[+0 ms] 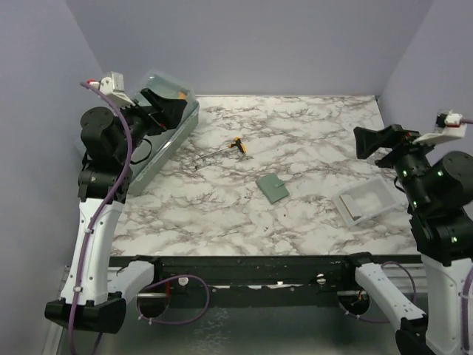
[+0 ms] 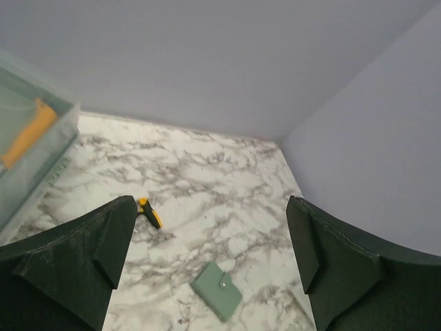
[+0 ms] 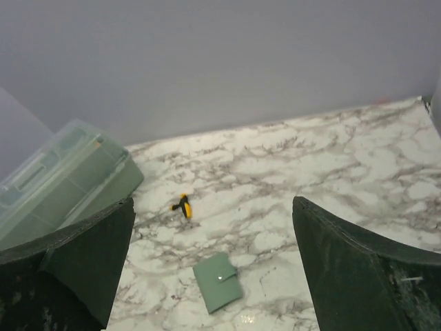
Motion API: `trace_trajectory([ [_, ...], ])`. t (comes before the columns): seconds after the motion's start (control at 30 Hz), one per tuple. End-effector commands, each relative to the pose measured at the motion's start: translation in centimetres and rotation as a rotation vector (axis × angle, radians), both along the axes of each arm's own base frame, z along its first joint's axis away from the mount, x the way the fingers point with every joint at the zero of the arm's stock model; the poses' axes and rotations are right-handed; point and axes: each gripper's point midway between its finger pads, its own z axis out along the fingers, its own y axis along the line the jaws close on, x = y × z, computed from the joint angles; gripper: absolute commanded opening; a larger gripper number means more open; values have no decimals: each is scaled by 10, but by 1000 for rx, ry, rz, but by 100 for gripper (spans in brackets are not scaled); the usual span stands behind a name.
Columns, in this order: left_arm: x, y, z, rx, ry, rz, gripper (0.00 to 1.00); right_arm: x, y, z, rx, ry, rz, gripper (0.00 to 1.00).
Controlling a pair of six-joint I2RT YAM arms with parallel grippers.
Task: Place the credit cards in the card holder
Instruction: Open the card holder at the center of the board.
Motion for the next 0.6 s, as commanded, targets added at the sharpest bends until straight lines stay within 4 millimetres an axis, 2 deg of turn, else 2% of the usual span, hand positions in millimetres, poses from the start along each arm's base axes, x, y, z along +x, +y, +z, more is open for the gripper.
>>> trace_trajectory([
  [0.0, 0, -37, -38, -15, 110, -175, 99, 31, 13, -61, 17, 212, 35, 100],
  [0.1, 2, -59, -72, -7, 200, -233, 99, 58, 30, -103, 22, 359, 97, 100],
  [0.23, -4, -102, -133, 13, 374, -339, 99, 85, 61, -164, 44, 550, 238, 100],
  [0.3, -11, -120, -164, 16, 468, -369, 99, 90, 77, -190, 71, 614, 321, 100],
  [0.4, -26, -143, -217, 14, 628, -393, 99, 85, 109, -228, 158, 731, 500, 100],
  [0.5, -42, -170, -253, 26, 745, -468, 91, 85, 119, -273, 211, 878, 537, 100],
  [0.57, -48, -181, -273, 35, 814, -491, 86, 85, 119, -300, 212, 942, 540, 98],
])
